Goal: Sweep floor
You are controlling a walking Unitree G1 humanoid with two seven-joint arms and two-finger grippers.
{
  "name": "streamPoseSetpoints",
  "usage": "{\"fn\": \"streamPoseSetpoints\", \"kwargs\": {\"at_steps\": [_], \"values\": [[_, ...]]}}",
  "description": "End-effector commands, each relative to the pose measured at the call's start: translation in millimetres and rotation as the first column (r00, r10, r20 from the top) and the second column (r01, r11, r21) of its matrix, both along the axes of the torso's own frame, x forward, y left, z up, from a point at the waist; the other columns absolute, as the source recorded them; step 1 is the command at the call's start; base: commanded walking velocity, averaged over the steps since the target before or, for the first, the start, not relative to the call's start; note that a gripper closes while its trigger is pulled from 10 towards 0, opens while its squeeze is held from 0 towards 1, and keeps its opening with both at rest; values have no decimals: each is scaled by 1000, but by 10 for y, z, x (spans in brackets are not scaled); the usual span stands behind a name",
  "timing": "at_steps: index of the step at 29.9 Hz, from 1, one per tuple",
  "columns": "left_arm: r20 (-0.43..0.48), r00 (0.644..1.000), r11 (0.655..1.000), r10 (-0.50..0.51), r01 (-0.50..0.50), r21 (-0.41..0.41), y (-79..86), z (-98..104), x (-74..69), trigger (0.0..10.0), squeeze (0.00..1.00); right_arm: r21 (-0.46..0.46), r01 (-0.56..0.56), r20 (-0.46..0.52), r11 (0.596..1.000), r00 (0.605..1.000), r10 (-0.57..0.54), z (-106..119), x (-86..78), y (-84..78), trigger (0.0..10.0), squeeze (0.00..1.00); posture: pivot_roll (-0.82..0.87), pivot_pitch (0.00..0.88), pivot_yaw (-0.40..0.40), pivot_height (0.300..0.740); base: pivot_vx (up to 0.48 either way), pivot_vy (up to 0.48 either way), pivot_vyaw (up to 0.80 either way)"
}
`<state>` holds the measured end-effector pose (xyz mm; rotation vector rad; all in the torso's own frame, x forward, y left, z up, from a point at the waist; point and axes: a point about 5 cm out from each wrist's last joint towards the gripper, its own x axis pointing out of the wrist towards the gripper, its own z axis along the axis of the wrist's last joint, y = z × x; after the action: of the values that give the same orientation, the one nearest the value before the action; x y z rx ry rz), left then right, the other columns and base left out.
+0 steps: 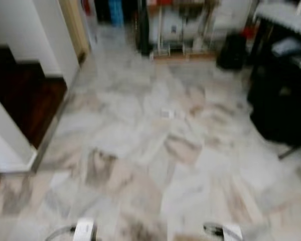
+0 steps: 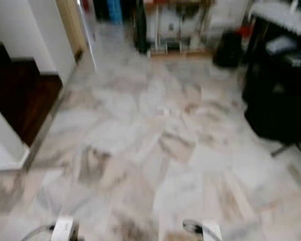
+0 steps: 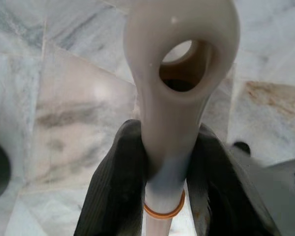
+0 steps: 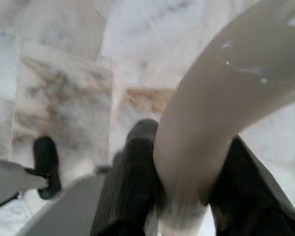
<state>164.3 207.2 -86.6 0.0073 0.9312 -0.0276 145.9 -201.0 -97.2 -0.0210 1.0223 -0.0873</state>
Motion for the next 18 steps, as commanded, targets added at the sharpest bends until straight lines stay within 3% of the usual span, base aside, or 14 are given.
{"fn": "streamPoseSetpoints", "kwargs": {"at_steps": [1, 18], "values": [[9, 1000, 1000, 0, 0, 9, 24, 9, 7, 10000, 0, 4, 5, 38, 1000, 999, -5, 39, 92, 4, 10000, 0, -72, 0, 8, 740, 409, 0, 0], [4, 1000, 1000, 5, -5, 11, 27, 9, 10, 10000, 0, 20, 16, 82, 1000, 996, -18, 77, 174, 14, 10000, 0, -74, 0, 12, 740, 410, 0, 0]]}}
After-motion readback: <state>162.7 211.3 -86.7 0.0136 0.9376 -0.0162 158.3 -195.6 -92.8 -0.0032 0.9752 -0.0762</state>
